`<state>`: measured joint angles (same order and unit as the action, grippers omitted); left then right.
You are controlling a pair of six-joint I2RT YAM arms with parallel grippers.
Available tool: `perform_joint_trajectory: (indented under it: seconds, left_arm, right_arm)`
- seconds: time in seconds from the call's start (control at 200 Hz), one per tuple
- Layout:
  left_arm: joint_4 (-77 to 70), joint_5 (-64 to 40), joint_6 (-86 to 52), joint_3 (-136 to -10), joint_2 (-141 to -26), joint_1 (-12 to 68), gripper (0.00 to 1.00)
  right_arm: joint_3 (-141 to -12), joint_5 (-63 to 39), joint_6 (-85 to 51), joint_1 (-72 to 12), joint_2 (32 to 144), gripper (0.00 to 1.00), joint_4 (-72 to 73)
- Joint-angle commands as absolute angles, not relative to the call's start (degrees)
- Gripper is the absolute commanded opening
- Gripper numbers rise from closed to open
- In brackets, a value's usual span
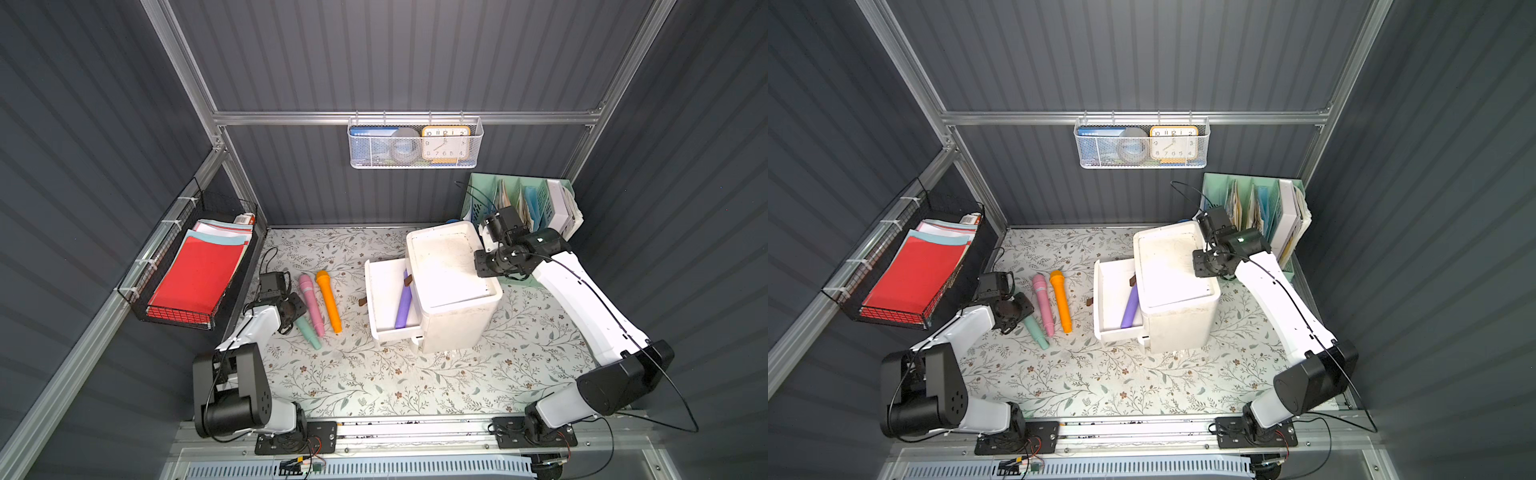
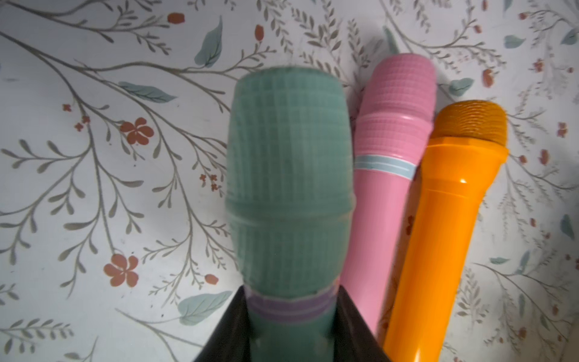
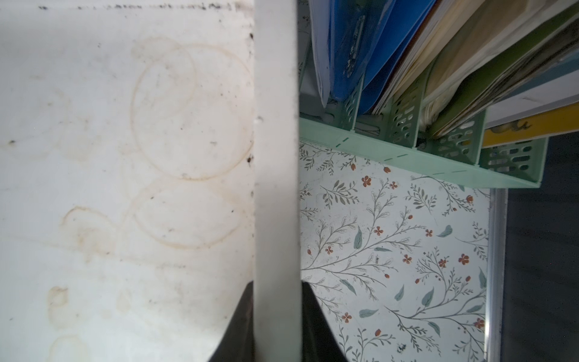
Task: Take the microphone out of the drawer
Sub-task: Place the microphone at the center of the board.
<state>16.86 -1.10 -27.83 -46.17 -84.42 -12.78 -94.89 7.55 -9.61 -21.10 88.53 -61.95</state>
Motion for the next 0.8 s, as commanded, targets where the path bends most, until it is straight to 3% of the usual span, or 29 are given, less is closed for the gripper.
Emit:
perform_joint_trajectory:
  seconds: [0.0,0.385,0.795]
  left_arm:
    - [17.0,-0.4,-25.8,-47.6,-85.7,-13.6,0.18]
    - [16.1,-0.5,-26.2,-46.8,-89.9,-13.7,0.26]
    - [16.9,-0.4,-27.2,-47.1,-90.6,-13.7,0.51]
  right_arm:
    - [-90.2,4.3,-10.3,-21.3,94.5,0.0,-64.8]
    - [-90.3,4.1,-9.7,-21.3,94.4,0.0,-64.9]
    - [-90.2,4.6,-9.5,-21.3,94.6,0.0,-65.1]
